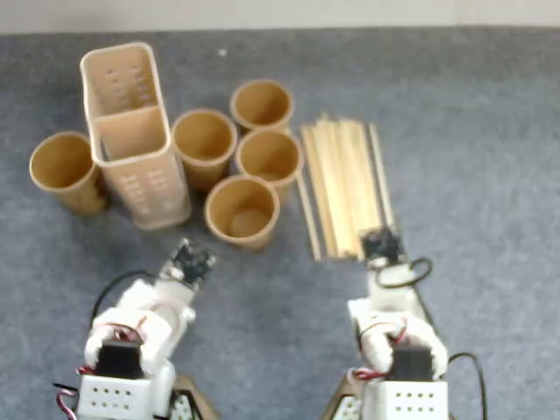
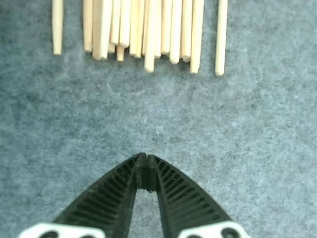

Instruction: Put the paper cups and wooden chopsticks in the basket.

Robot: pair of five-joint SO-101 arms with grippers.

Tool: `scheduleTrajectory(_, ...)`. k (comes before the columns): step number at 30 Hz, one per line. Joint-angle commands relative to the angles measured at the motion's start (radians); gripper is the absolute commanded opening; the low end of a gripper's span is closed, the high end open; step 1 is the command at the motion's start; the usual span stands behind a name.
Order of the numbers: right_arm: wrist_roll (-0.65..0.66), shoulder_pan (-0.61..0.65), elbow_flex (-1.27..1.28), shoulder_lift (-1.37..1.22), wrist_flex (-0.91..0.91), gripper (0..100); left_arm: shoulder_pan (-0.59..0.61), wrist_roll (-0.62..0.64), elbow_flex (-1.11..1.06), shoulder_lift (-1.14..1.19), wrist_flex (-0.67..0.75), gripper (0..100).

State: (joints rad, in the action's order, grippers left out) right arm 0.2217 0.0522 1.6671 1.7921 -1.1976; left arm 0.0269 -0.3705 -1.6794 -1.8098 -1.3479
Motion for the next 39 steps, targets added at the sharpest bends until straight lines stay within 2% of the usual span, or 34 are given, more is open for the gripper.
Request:
scheduleTrajectory(1,-0.002,-0.001,0.117,-0.001,-0.002,1.2,0.001,-0.003,-0.015,-0.007,0.006,12)
scheduleTrajectory(7,0.003,0.059,0.117,-0.001,-0.004,1.2,0.005,-0.005,-0.015,-0.008,0.015,12)
scheduleTrajectory(10,0.003,0.058,0.117,-0.001,-0.004,1.2,0.028,-0.006,-0.012,-0.008,0.086,12)
scheduleTrajectory(13,0.003,0.07,0.117,-0.001,0.005,1.2,0.133,-0.048,0.042,-0.01,0.18,12)
scheduleTrajectory(15,0.005,0.084,0.117,0.001,0.033,1.2,0.263,-0.135,0.09,-0.01,0.272,12)
scheduleTrajectory(17,0.015,0.088,0.114,0.001,0.111,1.3,0.384,-0.172,0.125,-0.01,0.394,12)
scheduleTrajectory(20,0.18,0.035,0.102,0.001,0.179,1.3,0.539,-0.17,0.168,-0.01,0.557,12)
scheduleTrajectory(22,0.216,0.001,0.051,-0.001,0.216,1.3,0.624,-0.169,0.223,-0.005,0.594,12)
scheduleTrajectory(27,0.068,-0.008,-0.09,-0.012,0.202,3.7,0.799,-0.087,0.435,-0.001,0.517,12)
scheduleTrajectory(30,0.015,-0.008,-0.134,-0.012,0.183,9.1,0.84,-0.046,0.613,0.07,0.454,12)
scheduleTrajectory(33,0.011,-0.007,-0.147,-0.012,0.137,10.5,0.839,-0.017,0.855,0.291,0.377,12)
scheduleTrajectory(39,-0.044,-0.007,-0.148,-0.019,0.114,10.5,0.763,0.012,1.529,0.983,0.1,12)
